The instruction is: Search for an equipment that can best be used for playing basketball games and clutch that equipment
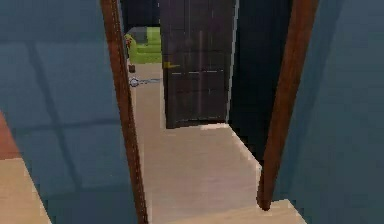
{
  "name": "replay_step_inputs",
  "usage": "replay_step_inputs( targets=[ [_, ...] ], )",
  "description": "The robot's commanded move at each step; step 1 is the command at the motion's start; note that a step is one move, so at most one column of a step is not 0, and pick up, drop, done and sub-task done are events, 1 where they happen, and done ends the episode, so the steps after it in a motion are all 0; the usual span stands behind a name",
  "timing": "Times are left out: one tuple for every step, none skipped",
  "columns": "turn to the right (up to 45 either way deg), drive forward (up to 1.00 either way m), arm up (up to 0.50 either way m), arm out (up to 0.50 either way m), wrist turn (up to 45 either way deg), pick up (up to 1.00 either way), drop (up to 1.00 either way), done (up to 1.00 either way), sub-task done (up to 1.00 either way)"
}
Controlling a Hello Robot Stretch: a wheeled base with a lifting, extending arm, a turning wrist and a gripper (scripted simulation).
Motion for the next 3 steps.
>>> replay_step_inputs(
  targets=[
    [3.0, 0.0, 0.0, 0.0, 0.0, 0.0, 0.0, 0.0, 0.0],
    [0.0, 0.35, 0.0, 0.0, 0.0, 0.0, 0.0, 0.0, 0.0],
    [-12.0, 0.0, 0.0, 0.0, 0.0, 0.0, 0.0, 0.0, 0.0]
  ],
)
